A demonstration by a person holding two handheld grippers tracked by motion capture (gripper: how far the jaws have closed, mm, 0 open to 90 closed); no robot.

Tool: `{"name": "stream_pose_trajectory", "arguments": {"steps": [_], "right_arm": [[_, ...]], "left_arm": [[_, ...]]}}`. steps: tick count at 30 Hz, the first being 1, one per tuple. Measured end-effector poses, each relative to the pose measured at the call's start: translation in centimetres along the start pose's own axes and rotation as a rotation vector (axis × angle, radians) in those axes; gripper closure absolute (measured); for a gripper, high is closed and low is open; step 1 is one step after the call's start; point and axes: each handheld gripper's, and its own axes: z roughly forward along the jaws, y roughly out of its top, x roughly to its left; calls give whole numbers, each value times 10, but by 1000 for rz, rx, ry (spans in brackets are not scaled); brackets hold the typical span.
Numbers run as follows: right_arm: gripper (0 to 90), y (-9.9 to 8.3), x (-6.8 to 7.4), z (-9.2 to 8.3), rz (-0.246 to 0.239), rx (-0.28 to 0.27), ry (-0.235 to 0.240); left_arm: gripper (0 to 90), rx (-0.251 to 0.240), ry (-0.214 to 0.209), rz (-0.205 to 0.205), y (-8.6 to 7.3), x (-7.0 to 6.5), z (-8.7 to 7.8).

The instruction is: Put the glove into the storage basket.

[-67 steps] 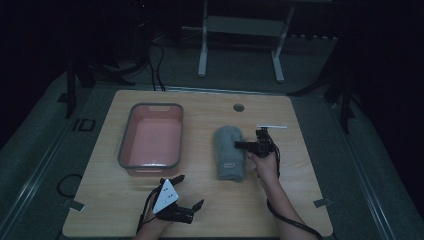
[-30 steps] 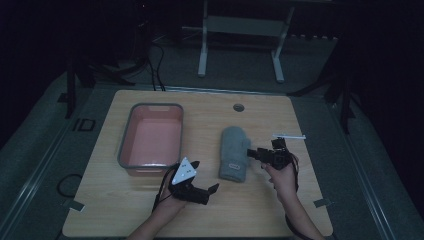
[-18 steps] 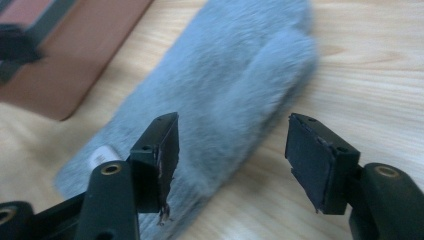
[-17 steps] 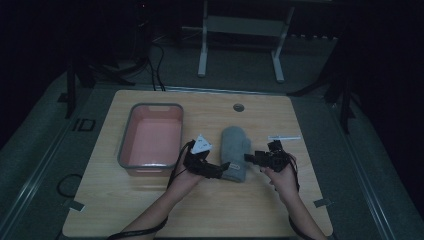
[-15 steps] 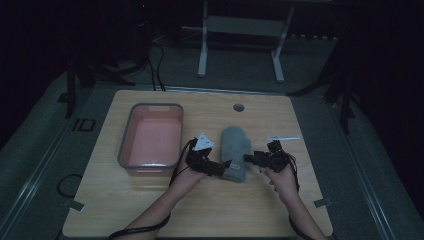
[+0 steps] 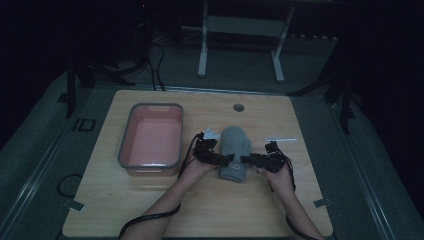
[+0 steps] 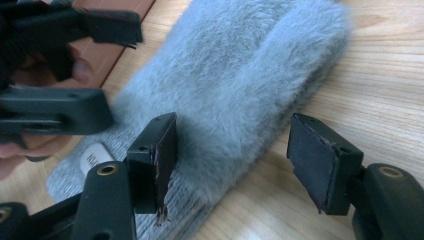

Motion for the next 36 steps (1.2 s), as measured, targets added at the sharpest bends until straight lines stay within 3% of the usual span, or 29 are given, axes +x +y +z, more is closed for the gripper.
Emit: {"name": "stream_pose_trajectory", "arguments": {"steps": [7,11,16,21,24,29,30,32,36], "right_arm": [[385,5,-4,19,18,52,17],[405,6,-7,24,55,77,39],[474,8,-10,27,77,116,66],[539,10,-9,30,63,139,68],[622,12,-8,31,56,151,64],[714,9,-5,30,40,125,57],[731,9,-5,29,38,118,53],[752,8,-2,28,24,102,41],[777,10,3,22,11,98,44]], "left_arm": [[133,49,-11,-45,-4,9,9],[134,83,-5,-39,-3,11,12],[134,112,-40,-94,-5,17,18],[157,117,-65,-85,-4,17,23],[355,118,-139,-103,-4,18,25],[639,84,-161,-95,-5,15,23],[639,78,-159,-96,-5,14,22],[722,67,-156,-88,-4,12,20],[752,69,-171,-68,1,10,15]]}}
